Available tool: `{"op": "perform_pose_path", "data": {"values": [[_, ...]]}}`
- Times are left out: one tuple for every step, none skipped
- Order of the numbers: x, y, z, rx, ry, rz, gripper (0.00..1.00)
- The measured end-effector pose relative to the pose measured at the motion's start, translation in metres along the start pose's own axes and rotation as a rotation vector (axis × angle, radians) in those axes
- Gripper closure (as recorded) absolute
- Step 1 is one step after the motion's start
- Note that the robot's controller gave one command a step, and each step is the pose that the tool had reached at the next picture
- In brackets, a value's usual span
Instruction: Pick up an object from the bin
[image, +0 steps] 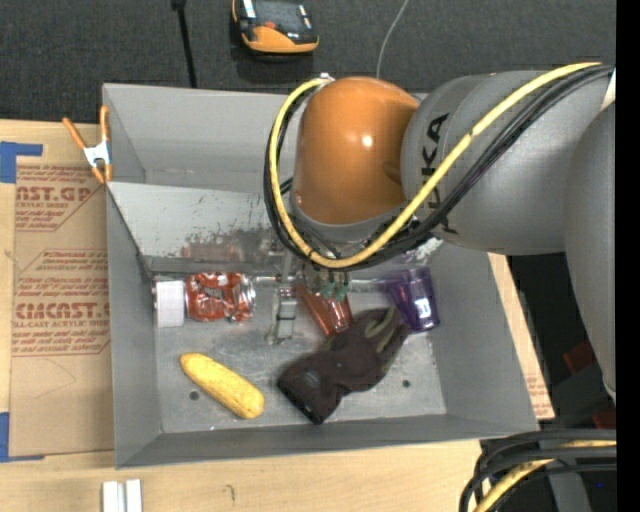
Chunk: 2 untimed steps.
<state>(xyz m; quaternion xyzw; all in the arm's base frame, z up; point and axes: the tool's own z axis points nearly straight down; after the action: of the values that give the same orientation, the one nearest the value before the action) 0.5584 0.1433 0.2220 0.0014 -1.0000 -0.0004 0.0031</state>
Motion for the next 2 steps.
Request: {"op": "perform_pose_path", "data": {"values": [[-0.002, -0.001, -0.005, -0.001, -0.008, 0.001, 0.0], [-0.004, -0.024, 0.031, 0.0, -0.013, -0.095, 0.0]]}}
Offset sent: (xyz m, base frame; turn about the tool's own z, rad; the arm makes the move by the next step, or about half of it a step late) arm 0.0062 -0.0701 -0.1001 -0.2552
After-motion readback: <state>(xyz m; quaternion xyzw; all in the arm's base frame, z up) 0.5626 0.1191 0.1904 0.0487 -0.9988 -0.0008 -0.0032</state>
